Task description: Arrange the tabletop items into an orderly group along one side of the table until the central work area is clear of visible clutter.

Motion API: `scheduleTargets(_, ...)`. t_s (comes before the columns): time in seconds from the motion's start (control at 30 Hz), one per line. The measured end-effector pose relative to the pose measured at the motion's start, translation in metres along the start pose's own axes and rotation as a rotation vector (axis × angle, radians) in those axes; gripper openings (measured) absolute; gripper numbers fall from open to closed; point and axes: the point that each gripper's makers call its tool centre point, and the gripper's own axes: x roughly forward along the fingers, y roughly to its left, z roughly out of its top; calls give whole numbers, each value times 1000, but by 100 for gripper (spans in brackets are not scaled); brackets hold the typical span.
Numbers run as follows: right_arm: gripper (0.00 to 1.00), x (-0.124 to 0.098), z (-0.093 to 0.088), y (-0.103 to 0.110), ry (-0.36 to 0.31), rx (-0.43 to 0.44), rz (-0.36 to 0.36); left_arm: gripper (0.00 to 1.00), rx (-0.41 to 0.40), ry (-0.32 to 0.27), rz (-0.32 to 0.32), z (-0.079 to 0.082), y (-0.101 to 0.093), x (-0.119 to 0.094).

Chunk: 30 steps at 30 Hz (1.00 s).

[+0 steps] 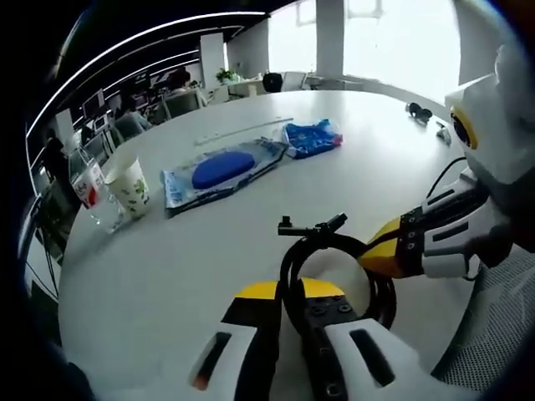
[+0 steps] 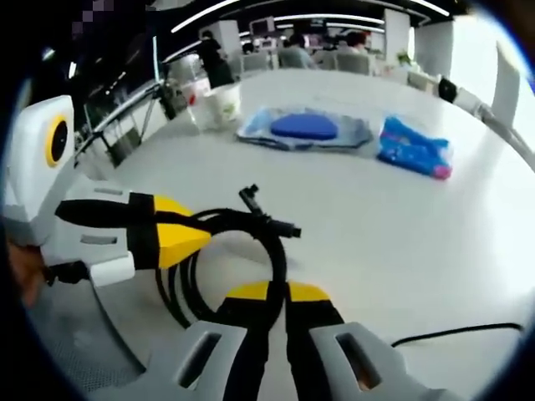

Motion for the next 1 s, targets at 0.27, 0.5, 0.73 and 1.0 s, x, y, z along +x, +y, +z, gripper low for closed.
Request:
scheduleTargets(0.27, 1, -3, 7, -11, -11, 12, -17, 5, 1, -10, -19, 12, -3, 7)
scheduleTargets(0.5, 1, -4, 23, -24, -25, 11, -31, 5, 4, -29, -28, 29, -3, 13)
scheduleTargets(0.73, 1, -3, 40, -36, -33, -4, -40, 5, 4, -44, -34, 45, 1, 22)
scheduleTargets(1.0, 1, -2, 50, -52, -37, 6, -50, 5, 6, -48, -49, 60, 0, 36)
